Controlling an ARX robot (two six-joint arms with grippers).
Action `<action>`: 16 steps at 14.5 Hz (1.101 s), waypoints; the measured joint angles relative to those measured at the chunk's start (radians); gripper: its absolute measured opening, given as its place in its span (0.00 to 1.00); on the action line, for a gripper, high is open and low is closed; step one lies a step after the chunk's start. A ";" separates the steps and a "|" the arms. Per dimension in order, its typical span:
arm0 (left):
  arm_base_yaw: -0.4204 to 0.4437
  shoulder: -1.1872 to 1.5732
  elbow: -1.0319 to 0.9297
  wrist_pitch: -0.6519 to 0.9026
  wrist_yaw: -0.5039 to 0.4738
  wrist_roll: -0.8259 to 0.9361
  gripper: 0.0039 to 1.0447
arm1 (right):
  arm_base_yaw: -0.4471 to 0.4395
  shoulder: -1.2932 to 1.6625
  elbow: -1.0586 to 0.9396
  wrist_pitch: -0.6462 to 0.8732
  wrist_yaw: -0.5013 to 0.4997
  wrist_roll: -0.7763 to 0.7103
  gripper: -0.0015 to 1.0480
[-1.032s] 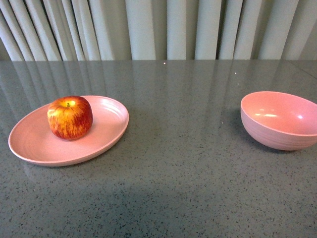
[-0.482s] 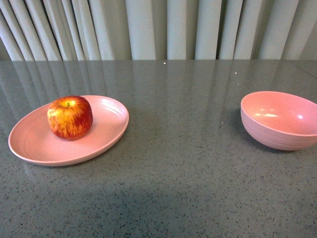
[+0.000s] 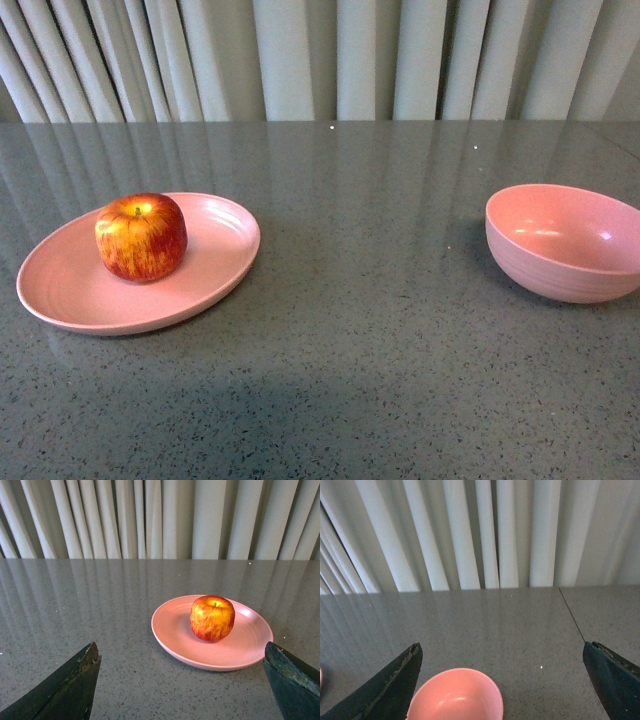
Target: Move apple from plate to bowl
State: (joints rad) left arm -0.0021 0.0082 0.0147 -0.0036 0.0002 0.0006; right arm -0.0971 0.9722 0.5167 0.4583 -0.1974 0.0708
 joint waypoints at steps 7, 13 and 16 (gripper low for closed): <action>0.000 0.000 0.000 0.000 0.000 0.000 0.94 | 0.067 0.765 0.533 -0.416 0.103 -0.014 0.94; 0.000 0.000 0.000 0.000 0.000 0.000 0.94 | 0.077 0.839 0.520 -0.432 0.098 0.041 0.94; 0.000 0.000 0.000 0.000 0.000 0.000 0.94 | 0.079 0.840 0.513 -0.432 0.092 0.054 0.79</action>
State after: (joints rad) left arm -0.0021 0.0082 0.0147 -0.0036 -0.0002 0.0006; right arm -0.0185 1.8126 1.0298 0.0261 -0.1055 0.1249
